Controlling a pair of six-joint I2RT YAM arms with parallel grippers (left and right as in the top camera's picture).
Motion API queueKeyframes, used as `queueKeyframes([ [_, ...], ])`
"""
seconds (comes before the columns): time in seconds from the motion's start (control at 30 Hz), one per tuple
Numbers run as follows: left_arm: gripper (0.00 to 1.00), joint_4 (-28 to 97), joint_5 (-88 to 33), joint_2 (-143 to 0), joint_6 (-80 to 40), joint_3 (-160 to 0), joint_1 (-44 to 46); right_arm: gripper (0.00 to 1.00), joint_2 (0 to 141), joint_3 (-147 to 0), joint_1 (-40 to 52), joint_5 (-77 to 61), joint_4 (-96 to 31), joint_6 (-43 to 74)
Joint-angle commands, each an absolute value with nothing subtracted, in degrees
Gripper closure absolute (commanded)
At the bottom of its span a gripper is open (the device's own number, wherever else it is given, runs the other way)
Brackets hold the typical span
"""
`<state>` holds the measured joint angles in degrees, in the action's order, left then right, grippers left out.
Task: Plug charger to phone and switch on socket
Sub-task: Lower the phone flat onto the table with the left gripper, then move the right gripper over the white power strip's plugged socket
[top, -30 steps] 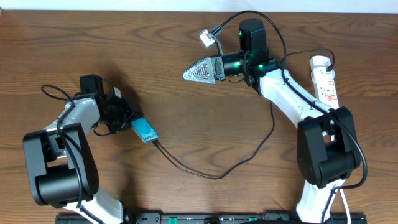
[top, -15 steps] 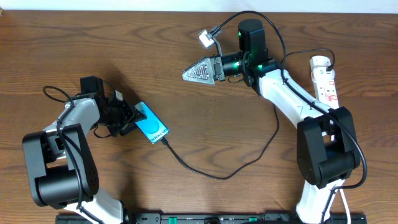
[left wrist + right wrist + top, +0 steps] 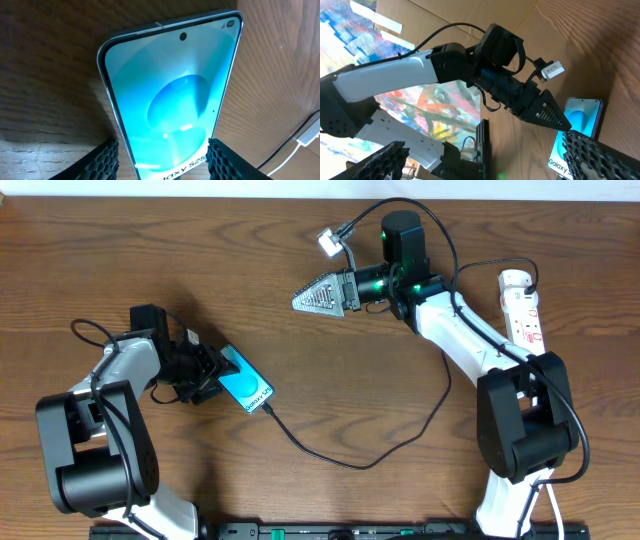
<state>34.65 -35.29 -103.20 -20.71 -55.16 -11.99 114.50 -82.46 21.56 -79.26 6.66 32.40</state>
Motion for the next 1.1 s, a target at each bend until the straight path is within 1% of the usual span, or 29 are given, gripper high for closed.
queueKeyframes([
  [0.0, 0.41, 35.55, -32.34, -103.72, -19.97, -54.59, -12.16, 0.01, 114.50, -83.18, 21.80, -80.07, 6.59, 31.20],
  [0.17, 0.41, 35.55, -34.44, -101.12, -19.97, -54.68, -12.51, 0.01, 114.50, -83.18, 20.75, -80.09, 6.57, 31.70],
  [0.23, 0.39, 36.21, -34.50, -95.39, -19.97, -54.72, -13.50, 0.01, 114.50, -83.18, 19.27, -80.12, 6.48, 33.32],
  [0.33, 0.32, 38.22, -34.48, -86.21, -19.97, -54.72, -14.92, 0.01, 114.50, -83.18, 17.47, -79.83, 4.62, 33.82],
  [0.37, 0.29, 38.98, -34.48, -81.34, -19.97, -54.72, -15.59, 0.01, 114.50, -83.18, 16.47, -78.35, 1.26, 33.80],
  [0.4, 0.28, 39.13, -34.48, -79.79, -19.99, -54.72, -15.79, 0.01, 114.50, -83.18, 15.99, -77.17, -0.73, 33.65],
  [0.5, 0.24, 40.10, -34.46, -72.55, -19.99, -54.72, -16.69, 0.01, 114.02, -83.18, 13.87, -67.81, -13.26, 30.35],
  [0.57, 0.22, 40.62, -34.41, -68.60, -19.99, -54.72, -17.04, 0.01, 112.84, -83.20, 12.71, -57.82, -24.23, 26.98],
  [0.7, 0.20, 40.86, -34.44, -65.71, -19.99, -54.72, -17.06, 0.01, 107.09, -83.20, 10.74, -39.72, -39.77, 23.49],
  [0.83, 0.20, 40.88, -34.39, -66.61, -19.99, -54.72, -17.08, 0.01, 97.08, -83.22, 7.79, -24.25, -47.44, 23.49],
  [0.87, 0.20, 40.86, -34.04, -67.18, -19.99, -54.72, -17.06, 0.01, 92.58, -83.22, 6.11, -19.42, -49.10, 23.51],
  [1.0, 0.20, 40.75, -33.78, -68.55, -19.94, -54.72, -17.06, 0.01, 80.64, -83.22, -0.91, -6.37, -51.00, 23.75],
  [1.07, 0.20, 40.66, -33.78, -68.99, -19.97, -54.72, -17.06, 0.01, 77.73, -83.22, -4.14, -3.09, -50.96, 24.38],
])
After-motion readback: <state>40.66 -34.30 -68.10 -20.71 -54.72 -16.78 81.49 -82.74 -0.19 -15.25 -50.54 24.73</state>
